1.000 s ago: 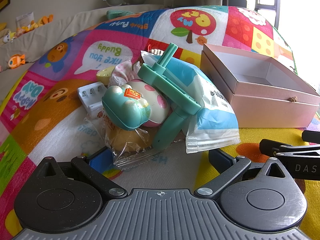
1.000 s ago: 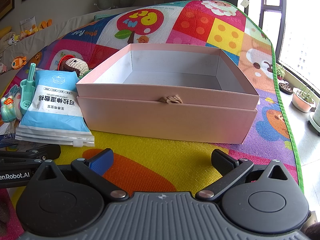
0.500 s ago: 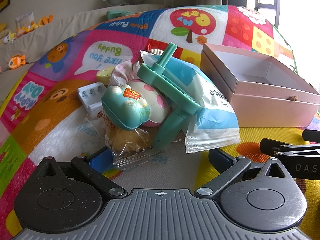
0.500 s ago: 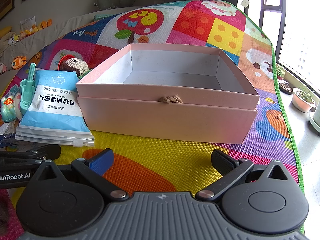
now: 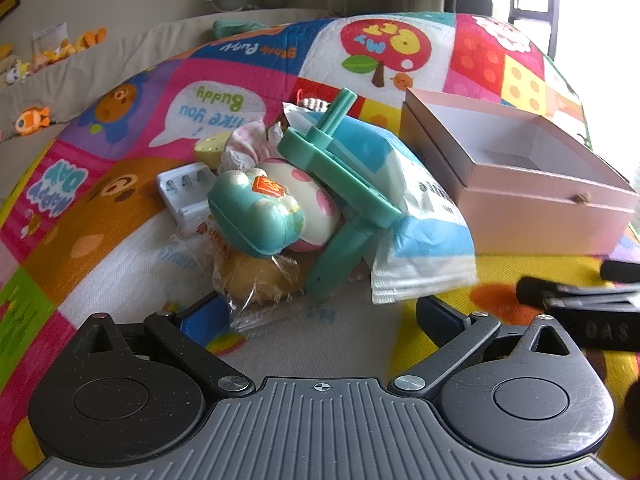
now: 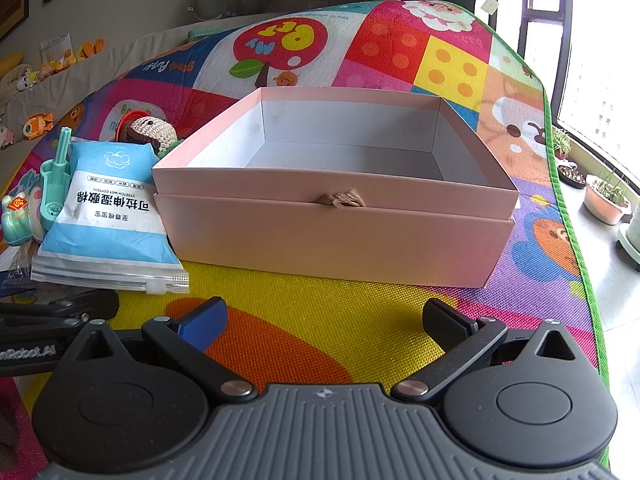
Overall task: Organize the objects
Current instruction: 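Move the left tool toward the blue wet-wipes pack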
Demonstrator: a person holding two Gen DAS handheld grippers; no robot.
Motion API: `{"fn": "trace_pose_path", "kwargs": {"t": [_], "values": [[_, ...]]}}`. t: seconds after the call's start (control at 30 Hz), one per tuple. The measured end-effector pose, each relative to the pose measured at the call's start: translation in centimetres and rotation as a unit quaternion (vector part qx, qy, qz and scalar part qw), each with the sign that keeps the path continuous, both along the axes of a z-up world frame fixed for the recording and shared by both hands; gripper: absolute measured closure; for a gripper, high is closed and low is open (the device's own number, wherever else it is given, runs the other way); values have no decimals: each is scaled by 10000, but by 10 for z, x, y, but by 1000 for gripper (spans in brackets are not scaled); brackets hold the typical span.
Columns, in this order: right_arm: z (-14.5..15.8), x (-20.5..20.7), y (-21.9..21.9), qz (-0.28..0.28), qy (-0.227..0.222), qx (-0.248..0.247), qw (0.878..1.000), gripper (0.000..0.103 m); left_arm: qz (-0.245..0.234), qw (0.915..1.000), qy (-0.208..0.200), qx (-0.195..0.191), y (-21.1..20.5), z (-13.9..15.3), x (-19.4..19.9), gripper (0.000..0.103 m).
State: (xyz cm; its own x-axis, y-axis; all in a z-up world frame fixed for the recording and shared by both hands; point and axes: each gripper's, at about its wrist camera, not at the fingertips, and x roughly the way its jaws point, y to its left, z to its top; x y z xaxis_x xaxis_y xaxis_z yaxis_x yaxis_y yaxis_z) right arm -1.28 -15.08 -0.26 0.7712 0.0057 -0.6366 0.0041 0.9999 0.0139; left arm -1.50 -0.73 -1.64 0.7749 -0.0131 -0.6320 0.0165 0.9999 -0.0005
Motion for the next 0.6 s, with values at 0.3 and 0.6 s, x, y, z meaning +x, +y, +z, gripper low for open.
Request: {"fn": "trace_pose_path", "kwargs": {"t": [0.3,0.6], "values": [[0,-1,0,0,0,-4,10000,0,-743,9924,-482,-859,9,52,-58,1],[1,-1,0,1,0,-2,10000,0,-559,9869,-488,-1432,5,59,33,1]]}}
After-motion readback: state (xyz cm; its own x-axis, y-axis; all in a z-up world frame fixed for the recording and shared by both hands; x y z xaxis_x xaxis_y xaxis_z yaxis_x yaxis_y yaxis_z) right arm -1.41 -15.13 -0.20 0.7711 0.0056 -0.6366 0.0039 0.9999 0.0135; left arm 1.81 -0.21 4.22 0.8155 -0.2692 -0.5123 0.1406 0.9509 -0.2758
